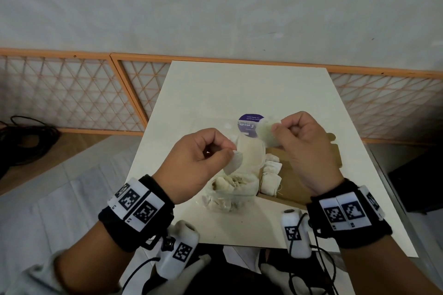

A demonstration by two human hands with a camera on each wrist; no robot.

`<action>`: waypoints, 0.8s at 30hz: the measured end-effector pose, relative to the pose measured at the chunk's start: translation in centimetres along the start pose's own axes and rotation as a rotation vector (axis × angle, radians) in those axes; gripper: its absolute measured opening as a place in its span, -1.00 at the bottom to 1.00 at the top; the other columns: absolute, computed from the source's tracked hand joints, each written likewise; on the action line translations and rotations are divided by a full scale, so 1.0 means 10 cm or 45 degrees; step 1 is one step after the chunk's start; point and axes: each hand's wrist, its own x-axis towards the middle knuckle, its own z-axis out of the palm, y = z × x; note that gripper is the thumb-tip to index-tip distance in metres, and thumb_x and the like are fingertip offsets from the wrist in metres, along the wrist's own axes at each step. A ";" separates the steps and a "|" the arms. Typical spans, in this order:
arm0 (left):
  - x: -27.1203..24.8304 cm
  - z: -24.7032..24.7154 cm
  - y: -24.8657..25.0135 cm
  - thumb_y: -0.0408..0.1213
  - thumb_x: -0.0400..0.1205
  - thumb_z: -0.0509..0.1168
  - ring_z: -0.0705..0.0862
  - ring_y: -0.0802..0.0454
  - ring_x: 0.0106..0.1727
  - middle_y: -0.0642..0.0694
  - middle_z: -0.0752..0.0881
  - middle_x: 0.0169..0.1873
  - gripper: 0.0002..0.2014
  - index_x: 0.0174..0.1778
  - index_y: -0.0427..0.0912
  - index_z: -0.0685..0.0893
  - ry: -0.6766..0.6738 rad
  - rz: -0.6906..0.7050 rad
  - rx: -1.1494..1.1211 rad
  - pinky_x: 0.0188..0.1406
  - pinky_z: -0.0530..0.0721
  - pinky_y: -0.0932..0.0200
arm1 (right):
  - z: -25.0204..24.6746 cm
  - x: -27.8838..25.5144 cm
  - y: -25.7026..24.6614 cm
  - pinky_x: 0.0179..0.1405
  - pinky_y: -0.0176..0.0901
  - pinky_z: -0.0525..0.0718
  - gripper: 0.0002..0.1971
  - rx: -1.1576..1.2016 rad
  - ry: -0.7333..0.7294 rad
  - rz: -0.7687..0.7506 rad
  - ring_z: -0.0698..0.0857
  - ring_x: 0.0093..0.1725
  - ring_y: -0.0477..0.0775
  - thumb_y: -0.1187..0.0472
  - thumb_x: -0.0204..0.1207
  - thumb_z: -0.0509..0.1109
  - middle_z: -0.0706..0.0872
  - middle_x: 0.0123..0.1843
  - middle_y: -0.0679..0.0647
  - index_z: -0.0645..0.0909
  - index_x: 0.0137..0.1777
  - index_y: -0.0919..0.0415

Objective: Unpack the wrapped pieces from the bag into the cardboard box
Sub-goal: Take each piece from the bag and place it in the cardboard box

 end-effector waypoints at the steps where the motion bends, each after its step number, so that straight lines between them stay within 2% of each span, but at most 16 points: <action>1: 0.00 -0.02 0.00 -0.23 0.63 0.43 0.69 -0.16 -0.22 -0.24 0.81 -0.19 -0.93 -0.10 -0.13 0.81 -0.013 0.002 -0.017 -0.12 0.66 0.14 | -0.01 0.01 0.01 -0.09 0.25 0.69 -0.88 -0.005 0.003 -0.002 0.63 -0.23 0.19 0.17 0.62 0.51 0.74 -0.28 0.23 0.60 -0.01 0.09; 3: 0.02 -0.07 0.00 -0.24 0.60 0.40 0.67 -0.29 -0.18 -0.34 0.78 -0.18 -0.90 -0.10 -0.18 0.79 -0.051 0.000 -0.047 -0.08 0.64 0.05 | -0.02 0.01 0.03 -0.19 0.23 0.58 -0.88 -0.033 -0.044 -0.027 0.55 -0.31 0.31 0.21 0.67 0.46 0.69 -0.34 0.30 0.55 0.04 0.03; 4: 0.02 -0.09 0.00 -0.26 0.60 0.39 0.64 -0.25 -0.20 -0.37 0.76 -0.20 -0.89 -0.11 -0.22 0.78 -0.070 -0.004 -0.070 -0.09 0.61 0.03 | -0.02 0.01 0.03 -0.22 0.27 0.57 -0.88 -0.049 -0.079 -0.055 0.53 -0.32 0.38 0.18 0.67 0.44 0.66 -0.34 0.39 0.54 0.04 -0.01; 6: 0.02 -0.11 0.03 -0.30 0.58 0.37 0.61 -0.11 -0.20 -0.29 0.73 -0.26 -0.87 -0.12 -0.29 0.75 -0.109 -0.019 -0.115 -0.12 0.57 0.10 | -0.01 -0.01 0.02 -0.21 0.23 0.56 -0.89 -0.071 -0.128 -0.092 0.54 -0.29 0.34 0.21 0.69 0.42 0.65 -0.27 0.45 0.59 0.01 -0.03; 8: 0.04 -0.12 0.06 -0.33 0.57 0.35 0.63 -0.06 -0.19 -0.19 0.73 -0.25 -0.87 -0.12 -0.35 0.73 -0.148 -0.033 -0.132 -0.14 0.57 0.17 | 0.00 -0.02 0.02 -0.09 0.18 0.64 -0.79 -0.096 -0.161 -0.123 0.67 -0.17 0.24 0.35 0.74 0.37 0.76 -0.17 0.30 0.70 0.01 0.00; 10: 0.06 -0.13 0.08 -0.36 0.55 0.32 0.62 -0.04 -0.20 -0.19 0.72 -0.25 -0.86 -0.11 -0.37 0.72 -0.183 -0.041 -0.130 -0.18 0.56 0.24 | 0.02 -0.04 0.00 0.06 0.28 0.75 -0.71 -0.119 -0.202 -0.124 0.76 -0.03 0.30 0.39 0.76 0.34 0.85 -0.06 0.18 0.79 0.03 0.00; 12: 0.07 -0.13 0.11 -0.36 0.53 0.29 0.59 -0.01 -0.22 -0.19 0.69 -0.27 -0.84 -0.12 -0.38 0.71 -0.216 -0.051 -0.110 -0.21 0.53 0.29 | 0.05 -0.06 -0.03 0.16 0.31 0.75 -0.70 -0.117 -0.240 -0.109 0.76 0.04 0.35 0.40 0.76 0.34 0.86 -0.03 0.19 0.82 0.05 0.00; 14: 0.08 -0.14 0.13 -0.36 0.51 0.28 0.57 0.04 -0.28 -0.14 0.67 -0.32 -0.85 -0.14 -0.37 0.70 -0.243 -0.061 -0.105 -0.26 0.51 0.31 | 0.07 -0.07 -0.06 0.07 0.12 0.75 -0.71 -0.130 -0.272 -0.114 0.75 -0.03 0.29 0.39 0.76 0.34 0.85 -0.08 0.14 0.83 0.08 0.01; 15: 0.08 -0.14 0.15 -0.34 0.50 0.29 0.55 0.08 -0.30 -0.09 0.65 -0.34 -0.86 -0.16 -0.34 0.70 -0.252 -0.066 -0.112 -0.28 0.50 0.33 | 0.08 -0.09 -0.08 -0.04 -0.06 0.71 -0.71 -0.139 -0.304 -0.115 0.72 -0.15 0.19 0.38 0.76 0.34 0.83 -0.18 0.04 0.84 0.10 0.02; 16: 0.08 -0.13 0.16 -0.30 0.47 0.32 0.54 0.09 -0.31 -0.07 0.65 -0.35 -0.86 -0.18 -0.31 0.70 -0.261 -0.062 -0.119 -0.28 0.50 0.33 | 0.09 -0.12 -0.11 -0.11 -0.23 0.65 -0.71 -0.144 -0.343 -0.112 0.68 -0.24 0.00 0.38 0.76 0.34 0.79 -0.27 -0.12 0.84 0.12 0.03; 17: 0.08 -0.13 0.17 -0.24 0.45 0.34 0.54 0.07 -0.30 -0.07 0.64 -0.34 -0.83 -0.19 -0.28 0.70 -0.272 -0.054 -0.122 -0.26 0.50 0.30 | 0.10 -0.15 -0.14 -0.10 -0.34 0.61 -0.71 -0.143 -0.384 -0.107 0.67 -0.23 -0.16 0.38 0.76 0.34 0.77 -0.28 -0.24 0.85 0.15 0.05; 18: 0.08 -0.13 0.18 -0.22 0.44 0.34 0.54 0.04 -0.28 -0.08 0.65 -0.33 -0.82 -0.19 -0.27 0.70 -0.278 -0.052 -0.119 -0.24 0.50 0.25 | 0.10 -0.18 -0.18 -0.03 -0.39 0.63 -0.71 -0.133 -0.429 -0.096 0.73 -0.14 -0.24 0.38 0.76 0.33 0.82 -0.20 -0.28 0.85 0.17 0.07; 20: 0.09 -0.12 0.20 -0.35 0.50 0.31 0.59 0.10 -0.27 0.05 0.71 -0.34 -0.88 -0.16 -0.34 0.67 -0.278 -0.045 -0.125 -0.21 0.52 0.25 | 0.10 -0.25 -0.24 0.17 -0.33 0.70 -0.71 -0.061 -0.538 -0.060 0.83 0.12 -0.13 0.38 0.78 0.30 0.91 0.05 -0.14 0.84 0.23 0.13; 22: 0.09 -0.12 0.22 -0.44 0.53 0.23 0.64 0.22 -0.30 0.15 0.74 -0.37 -0.89 -0.15 -0.40 0.64 -0.260 -0.040 -0.116 -0.22 0.54 0.35 | 0.11 -0.30 -0.29 0.22 -0.23 0.76 -0.75 0.083 -0.639 -0.015 0.86 0.18 0.02 0.35 0.76 0.33 0.91 0.13 0.04 0.81 0.27 0.19; 23: 0.09 -0.13 0.22 -0.42 0.54 0.24 0.63 0.17 -0.29 0.06 0.75 -0.37 -0.88 -0.15 -0.40 0.64 -0.235 -0.036 -0.096 -0.20 0.55 0.30 | 0.12 -0.31 -0.29 0.20 -0.19 0.78 -0.77 0.146 -0.664 -0.008 0.86 0.16 0.05 0.31 0.73 0.38 0.91 0.12 0.07 0.81 0.28 0.19; 24: 0.09 -0.14 0.22 -0.38 0.54 0.27 0.63 0.06 -0.26 -0.17 0.74 -0.34 -0.86 -0.13 -0.40 0.66 -0.212 -0.027 -0.084 -0.17 0.54 0.18 | 0.12 -0.31 -0.28 0.17 -0.16 0.80 -0.77 0.174 -0.670 -0.019 0.86 0.11 0.05 0.26 0.68 0.43 0.91 0.08 0.08 0.81 0.28 0.16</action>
